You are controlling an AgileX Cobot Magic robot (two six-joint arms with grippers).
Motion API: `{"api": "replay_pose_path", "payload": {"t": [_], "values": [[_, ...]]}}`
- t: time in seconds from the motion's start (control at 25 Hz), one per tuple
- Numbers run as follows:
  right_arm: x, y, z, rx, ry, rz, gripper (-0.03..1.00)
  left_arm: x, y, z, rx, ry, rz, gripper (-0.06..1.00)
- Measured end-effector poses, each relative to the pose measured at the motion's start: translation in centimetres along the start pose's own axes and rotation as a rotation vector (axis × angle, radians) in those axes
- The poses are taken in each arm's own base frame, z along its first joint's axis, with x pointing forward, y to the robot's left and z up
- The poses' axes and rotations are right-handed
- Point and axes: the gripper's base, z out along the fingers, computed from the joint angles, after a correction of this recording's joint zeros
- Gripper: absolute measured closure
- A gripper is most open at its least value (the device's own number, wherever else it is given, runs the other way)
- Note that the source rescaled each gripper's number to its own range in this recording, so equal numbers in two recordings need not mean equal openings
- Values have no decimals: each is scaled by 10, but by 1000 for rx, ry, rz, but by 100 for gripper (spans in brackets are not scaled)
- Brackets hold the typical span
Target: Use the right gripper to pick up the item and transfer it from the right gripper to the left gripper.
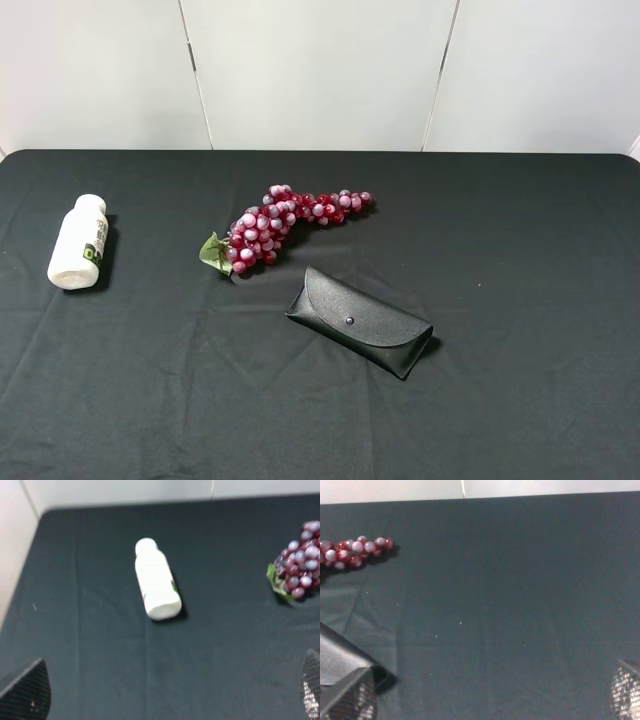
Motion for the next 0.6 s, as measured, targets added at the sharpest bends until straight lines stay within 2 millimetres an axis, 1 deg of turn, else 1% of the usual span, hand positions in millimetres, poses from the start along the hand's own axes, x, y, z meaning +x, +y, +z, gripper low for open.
{"api": "replay_pose_path", "payload": {"t": [0.36,0.44,0.6], "values": [[0,0,0,0,0,0,-3,20,1,42,1,90,-18,-5],[0,0,0,0,0,0,-3,22,1,46,1,98,-19,-5],[0,0,0,0,0,0,-3,21,1,46,1,92,-19,-5]]}}
